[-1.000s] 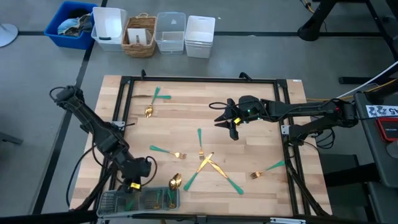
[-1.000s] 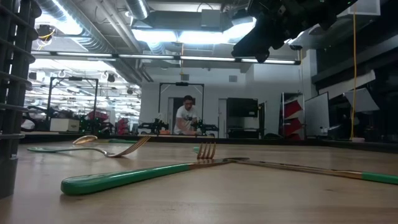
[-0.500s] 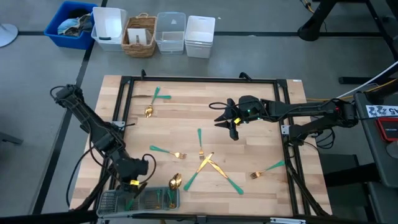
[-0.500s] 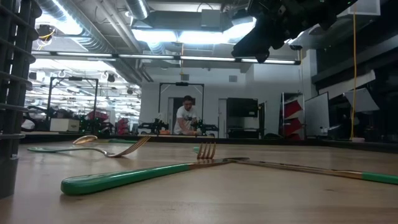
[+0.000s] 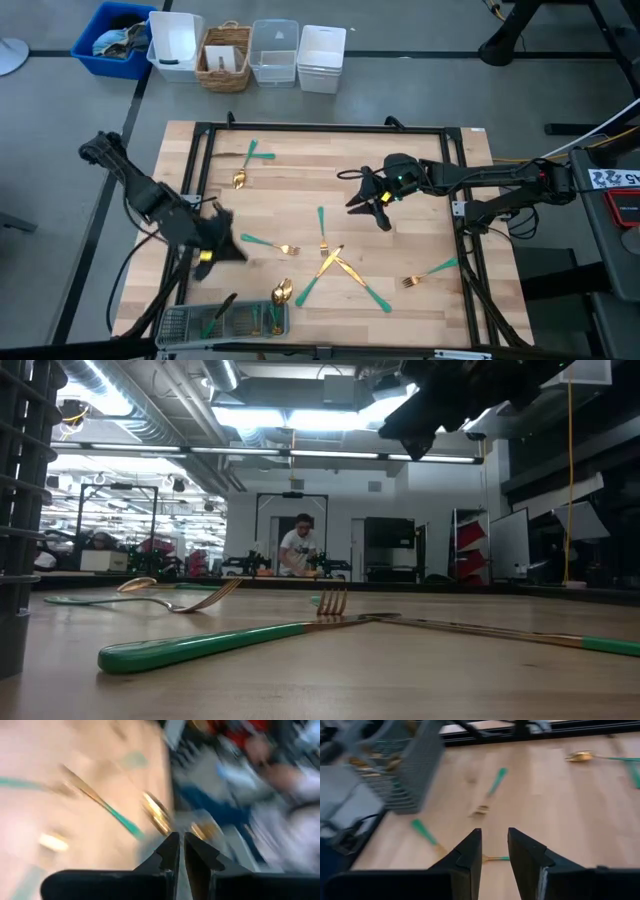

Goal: Sort silverware
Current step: Put the middle fork into the cutlery rack

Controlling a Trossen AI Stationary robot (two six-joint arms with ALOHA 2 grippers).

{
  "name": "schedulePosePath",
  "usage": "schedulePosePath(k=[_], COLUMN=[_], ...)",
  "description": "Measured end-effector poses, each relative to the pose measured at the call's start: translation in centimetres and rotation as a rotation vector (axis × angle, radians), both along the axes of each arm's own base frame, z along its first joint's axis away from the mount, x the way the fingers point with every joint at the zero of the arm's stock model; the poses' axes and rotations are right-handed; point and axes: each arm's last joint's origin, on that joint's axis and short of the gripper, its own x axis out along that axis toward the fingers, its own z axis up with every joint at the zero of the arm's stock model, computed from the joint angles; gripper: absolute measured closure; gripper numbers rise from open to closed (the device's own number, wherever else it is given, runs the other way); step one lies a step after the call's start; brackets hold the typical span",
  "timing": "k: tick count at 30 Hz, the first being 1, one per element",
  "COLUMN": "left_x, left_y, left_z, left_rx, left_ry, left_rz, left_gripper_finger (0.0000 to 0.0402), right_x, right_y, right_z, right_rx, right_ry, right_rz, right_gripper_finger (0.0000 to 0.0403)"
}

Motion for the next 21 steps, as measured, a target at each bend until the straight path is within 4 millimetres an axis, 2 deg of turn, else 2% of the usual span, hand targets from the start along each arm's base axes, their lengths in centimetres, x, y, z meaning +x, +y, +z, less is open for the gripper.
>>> schedulePosePath(k=[3, 6, 11, 14, 18, 21], left_x=[0.2, 0.9, 3.2, 4.7, 6.3, 7.0], left_y=[1.6, 2.7, 3.6, 3.8, 4.5, 5.3], left_z=[0.5, 0.4, -0.5, -1.2, -2.1, -2.7], left_rx=[0.125, 0.288, 0.437, 0.51, 0.619, 0.627], left_ry=[-0.097, -0.132, -0.089, -0.071, -0.027, 0.011], left_rz=[0.219, 0.334, 0.357, 0.326, 0.302, 0.308], left_gripper_finger=[0.0382, 0.0382, 0.0382, 0.0382, 0.0382, 0.0382], right_x=[-0.1, -0.1, -0.3, -0.1, 0.5, 1.0], right_y=[0.2, 0.2, 0.3, 1.0, 2.9, 4.5], right_z=[0.0, 0.0, -0.3, -0.6, -1.4, -2.5], right_rx=[0.033, 0.043, 0.048, 0.037, -0.027, -0.105], right_ry=[-0.003, 0.005, 0.042, 0.054, 0.069, 0.091], right_rz=[0.063, 0.079, 0.076, 0.09, 0.137, 0.16], right_gripper_finger=[0.0306, 0.0306, 0.0306, 0.0306, 0.0306, 0.0306])
